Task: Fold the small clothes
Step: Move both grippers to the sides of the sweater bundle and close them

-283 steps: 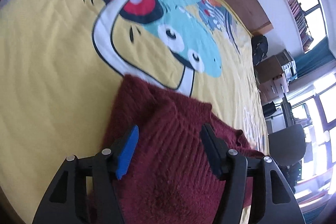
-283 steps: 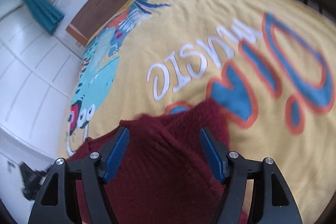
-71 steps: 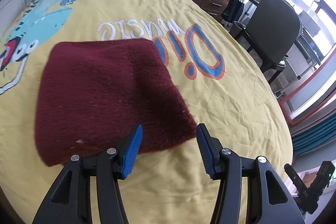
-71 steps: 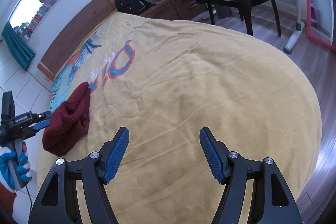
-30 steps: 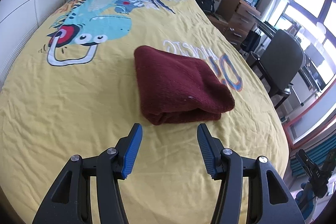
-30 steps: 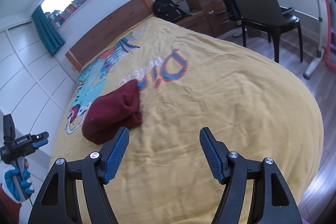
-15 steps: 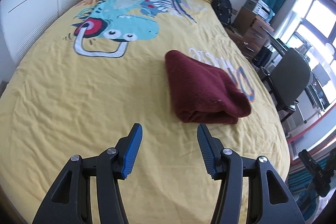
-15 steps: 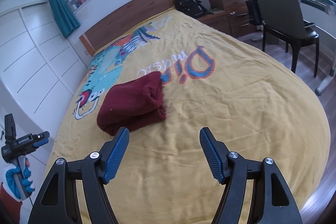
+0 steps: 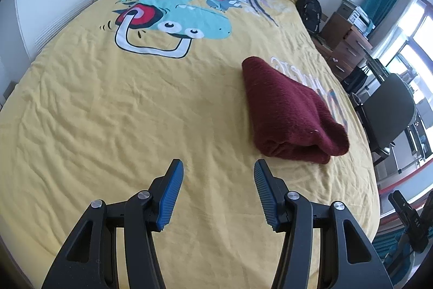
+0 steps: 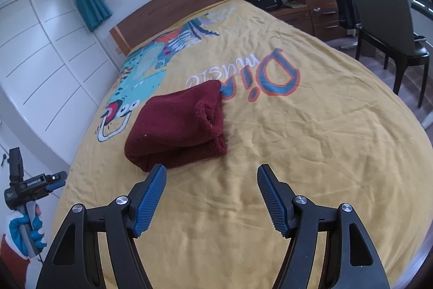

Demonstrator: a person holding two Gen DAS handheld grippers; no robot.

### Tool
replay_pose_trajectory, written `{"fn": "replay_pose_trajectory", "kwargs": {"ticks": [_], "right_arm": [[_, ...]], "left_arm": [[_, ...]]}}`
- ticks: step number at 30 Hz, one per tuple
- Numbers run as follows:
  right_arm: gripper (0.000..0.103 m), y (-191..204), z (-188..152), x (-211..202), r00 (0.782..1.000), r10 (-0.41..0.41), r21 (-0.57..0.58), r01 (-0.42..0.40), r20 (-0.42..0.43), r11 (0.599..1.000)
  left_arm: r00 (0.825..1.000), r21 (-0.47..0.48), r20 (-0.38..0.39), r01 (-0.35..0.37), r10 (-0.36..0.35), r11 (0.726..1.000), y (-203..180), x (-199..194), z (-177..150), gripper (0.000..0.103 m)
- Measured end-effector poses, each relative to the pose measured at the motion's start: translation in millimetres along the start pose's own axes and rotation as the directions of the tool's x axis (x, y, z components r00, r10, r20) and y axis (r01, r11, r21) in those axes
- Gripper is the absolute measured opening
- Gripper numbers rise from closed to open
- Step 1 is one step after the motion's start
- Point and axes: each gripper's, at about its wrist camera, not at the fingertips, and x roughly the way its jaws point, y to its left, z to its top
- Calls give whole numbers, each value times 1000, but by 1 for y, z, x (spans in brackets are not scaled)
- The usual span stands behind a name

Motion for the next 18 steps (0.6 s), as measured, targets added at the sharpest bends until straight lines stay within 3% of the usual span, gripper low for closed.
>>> {"fn": "replay_pose_trajectory", "kwargs": {"ticks": [14,18], "right_arm": [[71,0,47,69,998,-26,-57,23,-54,998],[71,5,66,88,998,-32,-76,28,-56,997]], "left_arm": [[997,0,-74,10,-10,1000,-3,67,25,53],[997,11,-78,26,-25,1000,-12,83,39,61]]}}
